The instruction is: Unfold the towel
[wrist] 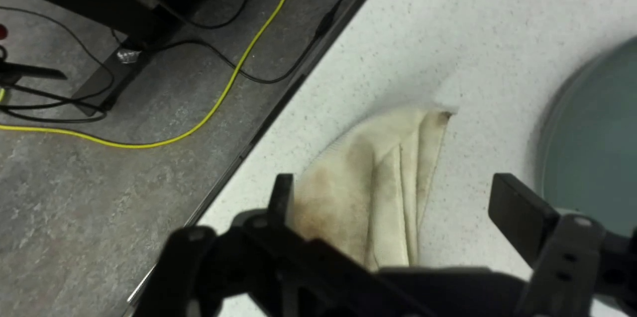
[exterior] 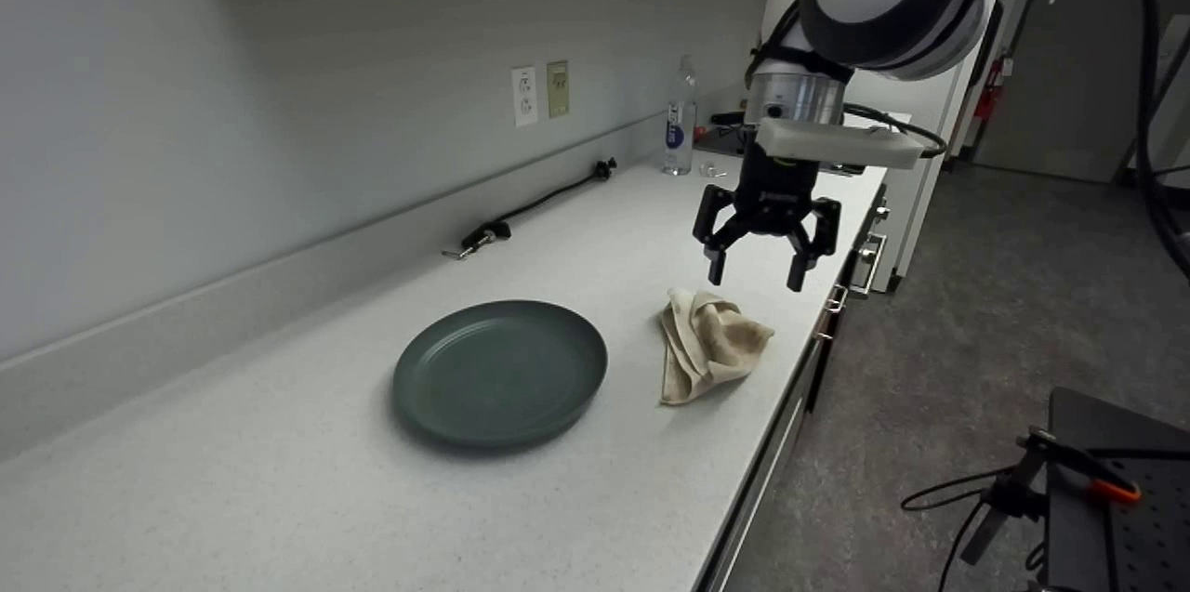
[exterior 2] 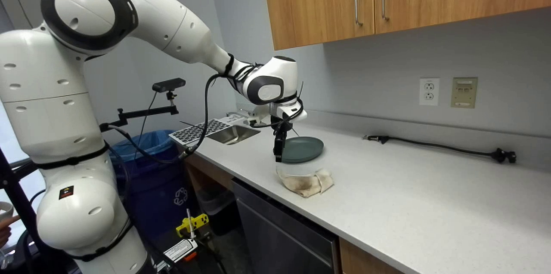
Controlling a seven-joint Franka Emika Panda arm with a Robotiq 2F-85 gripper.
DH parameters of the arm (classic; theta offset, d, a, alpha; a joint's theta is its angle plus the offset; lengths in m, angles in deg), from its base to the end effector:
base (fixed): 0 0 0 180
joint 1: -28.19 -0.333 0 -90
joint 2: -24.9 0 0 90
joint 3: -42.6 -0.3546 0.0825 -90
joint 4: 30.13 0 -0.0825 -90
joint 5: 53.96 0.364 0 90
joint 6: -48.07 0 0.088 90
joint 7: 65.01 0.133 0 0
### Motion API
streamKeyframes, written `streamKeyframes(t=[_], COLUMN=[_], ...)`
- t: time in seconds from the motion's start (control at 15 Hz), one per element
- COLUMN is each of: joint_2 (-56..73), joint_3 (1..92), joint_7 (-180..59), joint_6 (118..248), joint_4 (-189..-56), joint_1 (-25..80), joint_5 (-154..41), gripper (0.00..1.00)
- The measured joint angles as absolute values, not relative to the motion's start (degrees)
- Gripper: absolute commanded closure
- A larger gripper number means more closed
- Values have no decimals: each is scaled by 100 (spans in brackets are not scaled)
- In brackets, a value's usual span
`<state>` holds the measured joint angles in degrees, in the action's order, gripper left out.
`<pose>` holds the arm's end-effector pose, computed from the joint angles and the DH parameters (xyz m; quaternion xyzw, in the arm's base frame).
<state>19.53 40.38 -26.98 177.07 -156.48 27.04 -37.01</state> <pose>0.5232 0.0446 0.3623 -0.9153 0.3856 0.0624 0.0984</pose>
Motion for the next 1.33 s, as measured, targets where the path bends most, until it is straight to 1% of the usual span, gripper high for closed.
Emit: streamKeyframes(t=[0.8, 1.33], joint_2=[1352, 1313], joint_3=[4531, 4519], joint_7=[-2095, -2091], joint_6=[19020, 19032], joint_4=[-15643, -15645], joint_1=[2907, 2909], joint_5=[-2736, -2726], gripper=[0, 0])
